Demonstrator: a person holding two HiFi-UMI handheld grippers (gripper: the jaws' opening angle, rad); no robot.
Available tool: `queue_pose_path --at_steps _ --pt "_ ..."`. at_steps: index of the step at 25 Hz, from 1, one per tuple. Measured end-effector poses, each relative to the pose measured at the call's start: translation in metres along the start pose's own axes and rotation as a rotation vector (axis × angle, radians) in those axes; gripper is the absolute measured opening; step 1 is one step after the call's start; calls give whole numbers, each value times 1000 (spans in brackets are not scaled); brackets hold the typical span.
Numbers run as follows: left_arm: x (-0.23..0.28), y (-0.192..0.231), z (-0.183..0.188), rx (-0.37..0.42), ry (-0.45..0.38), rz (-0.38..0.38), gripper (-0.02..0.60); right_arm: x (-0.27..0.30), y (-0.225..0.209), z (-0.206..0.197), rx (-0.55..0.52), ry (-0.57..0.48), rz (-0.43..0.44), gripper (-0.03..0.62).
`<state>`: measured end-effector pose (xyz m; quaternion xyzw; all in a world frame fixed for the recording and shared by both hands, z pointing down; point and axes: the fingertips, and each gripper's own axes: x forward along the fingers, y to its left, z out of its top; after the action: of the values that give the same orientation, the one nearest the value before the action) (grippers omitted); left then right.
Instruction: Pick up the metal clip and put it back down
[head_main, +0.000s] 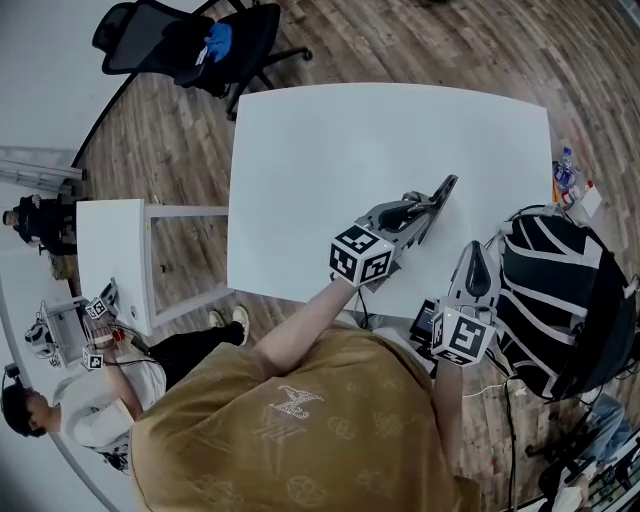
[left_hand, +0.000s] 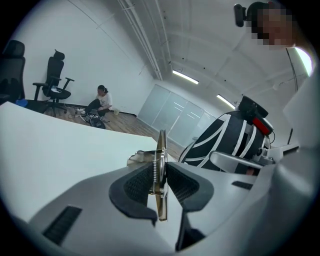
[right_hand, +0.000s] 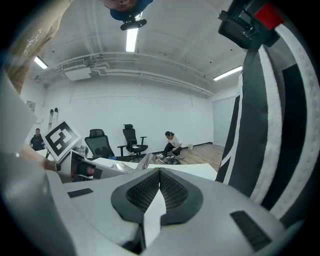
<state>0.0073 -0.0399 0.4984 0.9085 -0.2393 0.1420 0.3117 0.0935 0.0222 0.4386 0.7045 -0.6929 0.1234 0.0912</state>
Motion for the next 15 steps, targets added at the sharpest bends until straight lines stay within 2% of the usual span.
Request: queue_pose_path --at_steps 15 --pt "19 23 -42 -128 155 39 95 5 -5 -27 -5 62 -9 6"
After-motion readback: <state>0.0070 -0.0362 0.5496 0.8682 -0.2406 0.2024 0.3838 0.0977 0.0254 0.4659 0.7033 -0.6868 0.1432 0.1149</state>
